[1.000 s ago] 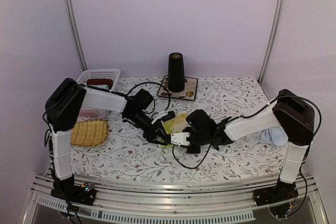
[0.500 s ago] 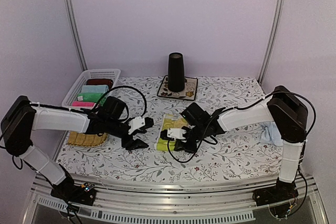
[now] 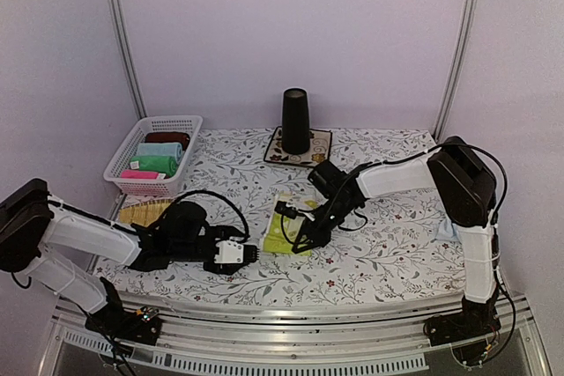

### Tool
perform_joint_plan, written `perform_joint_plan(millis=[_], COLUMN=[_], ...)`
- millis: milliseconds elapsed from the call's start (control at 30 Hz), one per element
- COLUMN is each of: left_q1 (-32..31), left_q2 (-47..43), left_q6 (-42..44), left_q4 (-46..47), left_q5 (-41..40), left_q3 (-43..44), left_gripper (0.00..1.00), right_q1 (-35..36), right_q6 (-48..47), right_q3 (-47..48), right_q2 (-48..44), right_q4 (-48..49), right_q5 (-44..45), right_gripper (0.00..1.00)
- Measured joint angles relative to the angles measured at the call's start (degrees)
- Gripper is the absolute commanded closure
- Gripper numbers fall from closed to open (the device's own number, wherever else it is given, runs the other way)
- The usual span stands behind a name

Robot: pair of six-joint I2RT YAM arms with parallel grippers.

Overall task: Roll the towels
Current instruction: Roll the towel at the center of the board.

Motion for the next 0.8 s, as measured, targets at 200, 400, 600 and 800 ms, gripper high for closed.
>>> perform_joint_plan(millis=[200, 400, 600, 800], left_q1=[-5.0, -7.8, -9.5, -9.7], left_q2=[6.0, 14.8, 19.1, 21.6], left_q6=[4.2, 6.1, 7.1, 6.9], left_q4=[9.1, 13.2, 15.1, 14.5], left_q5=[-5.5, -8.4, -8.3, -6.8], left_q3=[-0.1, 3.8, 8.0, 10.3], left_gripper=[0.43, 0.49, 0.61, 0.64], right_q1=[-0.9, -1.0, -1.3, -1.5], right_q6=[3.1, 5.0, 5.9, 6.1], right_q3=[0.9, 1.5, 1.9, 1.9], right_q2=[1.1, 2.1, 2.1, 2.1], right_q4=[-5.1, -7.4, -8.3, -8.5], right_q5=[-6.6, -9.8, -10.4, -10.4], right_gripper=[0.97, 0.97, 0.96, 0.96])
